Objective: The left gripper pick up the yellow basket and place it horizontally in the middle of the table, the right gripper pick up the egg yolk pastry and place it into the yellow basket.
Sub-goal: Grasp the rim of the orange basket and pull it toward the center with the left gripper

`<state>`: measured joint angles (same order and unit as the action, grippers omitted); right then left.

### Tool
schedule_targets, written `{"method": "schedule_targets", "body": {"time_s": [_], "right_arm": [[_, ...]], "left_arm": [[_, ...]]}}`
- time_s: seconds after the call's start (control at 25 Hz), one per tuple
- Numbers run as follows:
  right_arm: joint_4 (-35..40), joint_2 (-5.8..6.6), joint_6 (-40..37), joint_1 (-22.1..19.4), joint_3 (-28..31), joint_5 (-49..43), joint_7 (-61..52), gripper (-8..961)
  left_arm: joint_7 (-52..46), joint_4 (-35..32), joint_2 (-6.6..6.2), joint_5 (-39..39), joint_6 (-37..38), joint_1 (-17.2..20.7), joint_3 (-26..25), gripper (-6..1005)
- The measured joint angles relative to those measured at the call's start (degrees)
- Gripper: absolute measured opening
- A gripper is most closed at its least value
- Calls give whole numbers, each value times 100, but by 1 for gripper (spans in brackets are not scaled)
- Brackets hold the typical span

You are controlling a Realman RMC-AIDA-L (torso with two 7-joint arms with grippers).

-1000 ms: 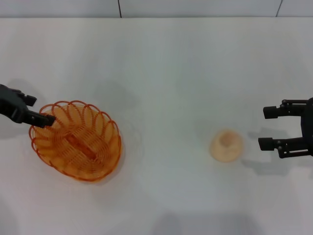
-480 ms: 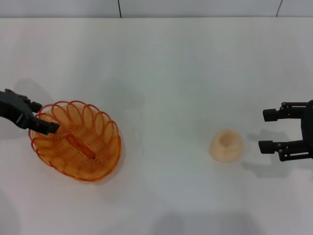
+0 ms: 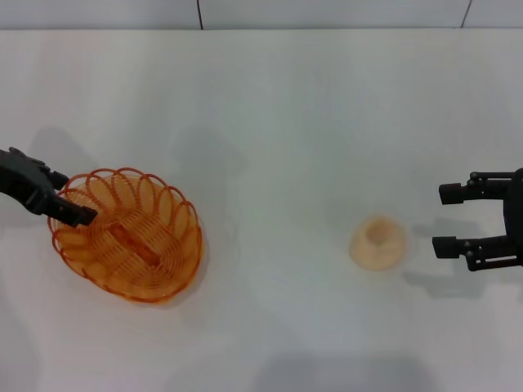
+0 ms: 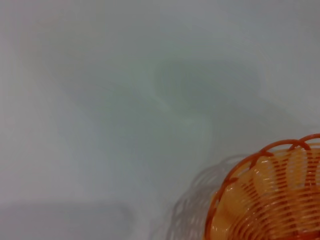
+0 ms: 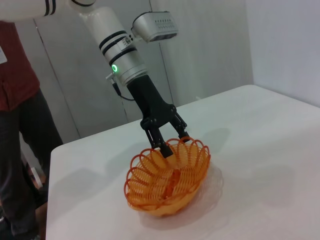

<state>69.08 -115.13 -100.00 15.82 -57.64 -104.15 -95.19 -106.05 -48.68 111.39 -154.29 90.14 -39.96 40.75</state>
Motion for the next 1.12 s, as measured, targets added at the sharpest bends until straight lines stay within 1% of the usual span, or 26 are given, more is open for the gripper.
{"method": "schedule_targets", "body": {"time_s": [0.32, 0.6, 0.96, 1.12], "right_arm": [[-8, 0, -3, 0, -8, 0, 0, 776], [-66, 0, -2, 0, 11, -19, 0, 776], [-70, 8, -10, 0, 15, -18, 0, 775], [-70, 9, -11, 0, 26, -16, 0, 775]], "left_arm": [[8, 41, 74, 1, -132, -40, 3, 890], [33, 253, 77, -1, -315, -43, 12, 888], [29, 303, 75, 2, -444, -40, 3, 886], [25, 331, 86, 1, -501, -28, 3, 754]]}}
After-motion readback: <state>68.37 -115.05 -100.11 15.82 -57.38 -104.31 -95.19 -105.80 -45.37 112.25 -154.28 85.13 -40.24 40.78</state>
